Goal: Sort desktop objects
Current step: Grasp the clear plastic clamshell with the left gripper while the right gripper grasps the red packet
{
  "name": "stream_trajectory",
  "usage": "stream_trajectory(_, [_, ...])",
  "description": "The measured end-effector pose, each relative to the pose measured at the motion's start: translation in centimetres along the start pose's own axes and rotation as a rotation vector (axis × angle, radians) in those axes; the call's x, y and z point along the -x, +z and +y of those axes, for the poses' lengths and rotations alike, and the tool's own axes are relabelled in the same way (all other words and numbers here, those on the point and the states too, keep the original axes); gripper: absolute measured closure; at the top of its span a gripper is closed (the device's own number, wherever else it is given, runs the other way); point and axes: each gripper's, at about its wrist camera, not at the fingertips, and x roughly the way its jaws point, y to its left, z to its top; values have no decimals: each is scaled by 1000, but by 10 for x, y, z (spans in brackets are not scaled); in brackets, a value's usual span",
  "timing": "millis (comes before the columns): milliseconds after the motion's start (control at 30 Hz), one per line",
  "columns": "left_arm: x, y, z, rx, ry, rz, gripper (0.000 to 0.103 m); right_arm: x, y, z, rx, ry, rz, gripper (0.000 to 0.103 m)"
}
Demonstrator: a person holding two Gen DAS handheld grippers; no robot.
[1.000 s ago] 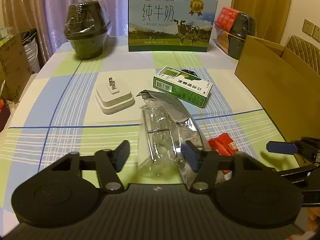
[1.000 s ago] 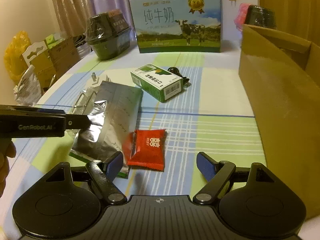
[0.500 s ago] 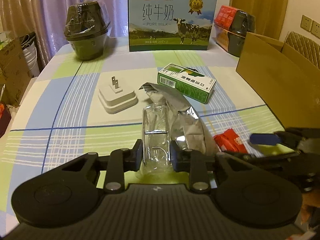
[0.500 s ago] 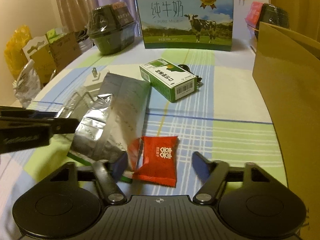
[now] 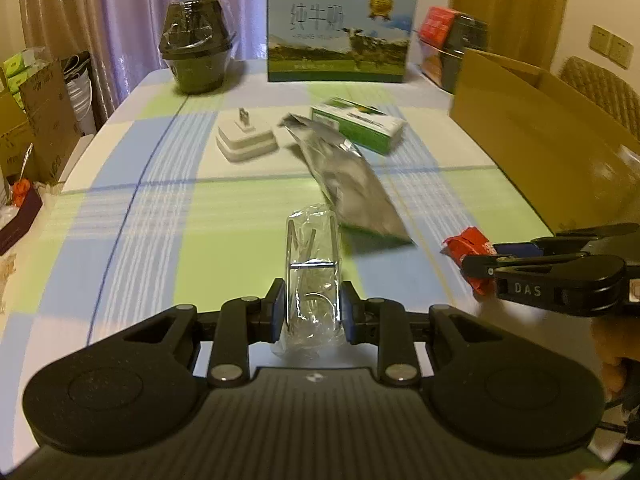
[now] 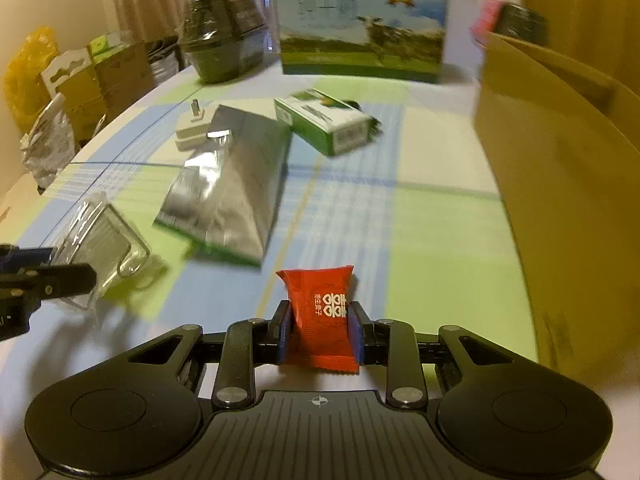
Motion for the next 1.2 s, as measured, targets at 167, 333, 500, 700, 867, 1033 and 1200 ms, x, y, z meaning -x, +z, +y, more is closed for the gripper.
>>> stream_trajectory(167, [29, -27, -20, -12, -9, 4, 80, 45, -39, -2, -45, -16, 11, 77])
stream_trajectory(333, [45, -47, -35, -61, 15, 1, 80, 74, -67, 2, -28, -19, 11, 77])
stream_trajectory(500, [45, -49, -41, -80, 32, 10, 78, 83, -79, 4, -9, -19, 13, 76])
stream_trajectory(700, [41, -48, -45, -99, 35, 29, 70, 89, -81, 3, 6, -19, -10, 58])
stream_trajectory(867, [38, -42, -49, -121, 34, 23, 67, 89, -85, 2, 17, -19, -7, 56])
stream_trajectory(1033, [32, -37, -56, -149, 35, 25, 67, 87, -88, -2, 7, -23, -4, 56])
stream_trajectory(1200, [26, -36, -60, -167, 32, 36, 67, 81, -89, 1, 28, -17, -9, 56])
